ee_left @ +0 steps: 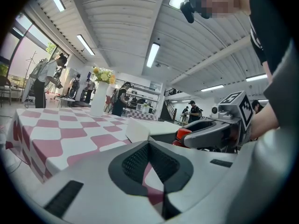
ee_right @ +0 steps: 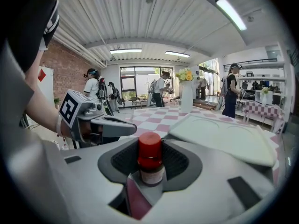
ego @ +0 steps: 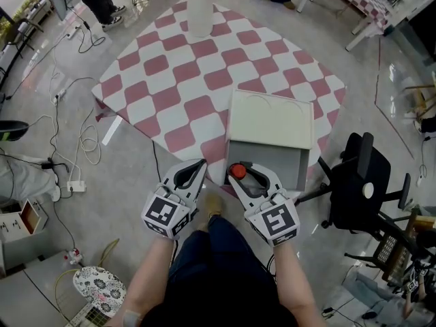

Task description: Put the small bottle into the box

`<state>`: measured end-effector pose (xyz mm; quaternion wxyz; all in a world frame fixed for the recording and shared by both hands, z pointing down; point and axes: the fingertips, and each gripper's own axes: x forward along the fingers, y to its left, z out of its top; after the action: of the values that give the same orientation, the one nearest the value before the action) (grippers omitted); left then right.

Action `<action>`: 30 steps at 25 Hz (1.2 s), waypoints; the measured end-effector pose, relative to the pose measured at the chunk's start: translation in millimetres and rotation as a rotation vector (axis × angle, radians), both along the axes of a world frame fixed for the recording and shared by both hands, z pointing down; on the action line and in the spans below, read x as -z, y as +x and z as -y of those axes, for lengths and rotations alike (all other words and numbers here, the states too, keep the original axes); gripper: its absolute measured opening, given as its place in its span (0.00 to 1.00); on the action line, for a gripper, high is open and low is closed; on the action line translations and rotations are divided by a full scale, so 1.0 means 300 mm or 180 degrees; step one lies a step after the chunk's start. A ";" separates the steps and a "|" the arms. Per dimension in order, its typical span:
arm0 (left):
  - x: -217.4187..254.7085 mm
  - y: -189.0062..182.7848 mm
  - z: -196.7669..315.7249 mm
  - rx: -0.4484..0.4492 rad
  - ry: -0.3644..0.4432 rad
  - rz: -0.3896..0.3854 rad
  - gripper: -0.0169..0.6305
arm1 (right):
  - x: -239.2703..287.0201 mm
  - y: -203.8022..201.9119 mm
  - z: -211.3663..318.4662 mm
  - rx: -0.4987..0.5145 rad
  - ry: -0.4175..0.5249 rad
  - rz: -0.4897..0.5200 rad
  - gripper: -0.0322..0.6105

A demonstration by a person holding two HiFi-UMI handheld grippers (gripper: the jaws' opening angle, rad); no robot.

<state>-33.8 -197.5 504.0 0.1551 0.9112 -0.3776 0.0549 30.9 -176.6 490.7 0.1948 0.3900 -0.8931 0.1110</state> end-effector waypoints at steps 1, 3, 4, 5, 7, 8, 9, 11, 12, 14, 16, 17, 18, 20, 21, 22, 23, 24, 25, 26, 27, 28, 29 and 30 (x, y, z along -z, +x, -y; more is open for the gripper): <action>0.000 0.000 0.000 0.0002 -0.0001 0.0002 0.04 | 0.000 0.001 0.000 0.0005 0.0004 -0.0012 0.28; 0.000 0.000 0.001 0.0005 -0.0005 0.0001 0.04 | 0.001 0.004 0.001 -0.0001 0.0002 -0.0017 0.28; 0.000 0.000 0.001 0.0004 -0.0008 0.0000 0.04 | 0.001 0.006 0.001 -0.0012 -0.0005 -0.0009 0.28; 0.001 0.001 0.002 0.0003 -0.0010 -0.0001 0.04 | 0.001 0.007 0.002 -0.0022 -0.0015 0.0002 0.28; 0.003 0.003 0.002 -0.0002 -0.0012 0.0001 0.04 | -0.001 0.009 0.003 -0.0034 -0.0033 0.0010 0.28; 0.002 0.005 0.002 -0.0006 -0.0014 0.0001 0.04 | -0.001 0.009 0.002 -0.0033 -0.0038 0.0007 0.28; 0.000 0.006 0.000 -0.0009 -0.0016 0.0001 0.04 | -0.002 0.008 0.001 -0.0026 -0.0039 0.0006 0.28; -0.001 0.009 -0.003 -0.0012 -0.0020 0.0003 0.04 | -0.001 0.006 -0.004 -0.0009 -0.0040 0.0007 0.28; -0.001 0.009 -0.004 -0.0013 -0.0024 0.0006 0.04 | -0.001 0.006 -0.007 -0.0004 -0.0041 0.0009 0.29; -0.003 0.007 -0.008 -0.0010 -0.0035 0.0010 0.04 | 0.000 0.005 -0.011 0.0006 -0.0042 0.0009 0.29; -0.005 0.004 -0.010 -0.0005 -0.0045 0.0008 0.04 | 0.002 0.003 -0.015 0.0027 -0.0045 0.0010 0.29; -0.006 0.003 -0.011 -0.0002 -0.0049 0.0006 0.04 | 0.004 0.001 -0.017 0.0041 -0.0048 0.0023 0.29; -0.006 0.003 -0.011 -0.0001 -0.0050 0.0001 0.04 | 0.007 -0.002 -0.019 0.0052 -0.0052 0.0047 0.30; -0.005 0.003 -0.014 -0.0004 -0.0049 -0.0007 0.04 | 0.014 -0.006 -0.020 0.0054 -0.0053 0.0103 0.32; -0.005 0.004 -0.016 -0.0007 -0.0050 -0.0007 0.04 | 0.017 -0.006 -0.021 0.0049 -0.0048 0.0118 0.32; -0.005 0.004 -0.018 -0.0010 -0.0051 -0.0004 0.04 | 0.020 -0.006 -0.021 0.0046 -0.0041 0.0125 0.32; -0.005 0.004 -0.019 -0.0012 -0.0052 -0.0001 0.04 | 0.023 -0.006 -0.021 0.0044 -0.0034 0.0129 0.32; -0.004 0.004 -0.020 -0.0012 -0.0052 0.0001 0.04 | 0.027 -0.005 -0.021 0.0042 -0.0027 0.0135 0.32; -0.004 0.004 -0.021 -0.0013 -0.0051 0.0001 0.04 | 0.030 -0.004 -0.020 0.0039 -0.0021 0.0141 0.32; -0.003 0.004 -0.021 -0.0012 -0.0049 0.0000 0.04 | 0.034 -0.003 -0.020 0.0034 -0.0016 0.0148 0.32; -0.001 0.004 -0.021 -0.0009 -0.0045 -0.0001 0.04 | 0.037 -0.001 -0.018 0.0025 -0.0010 0.0153 0.32; 0.001 0.003 -0.020 -0.0007 -0.0040 0.0000 0.04 | 0.041 0.001 -0.017 0.0014 -0.0005 0.0154 0.32; 0.004 0.002 -0.021 -0.0007 -0.0035 0.0001 0.04 | 0.046 0.003 -0.015 0.0001 0.0000 0.0154 0.32; 0.005 0.001 -0.022 -0.0008 -0.0033 0.0001 0.04 | 0.052 0.004 -0.015 -0.0009 0.0010 0.0159 0.32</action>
<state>-33.4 -191.0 502.5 0.1596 0.9109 -0.3762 0.0572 32.1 -172.1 475.2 0.1716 0.3886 -0.8973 0.1196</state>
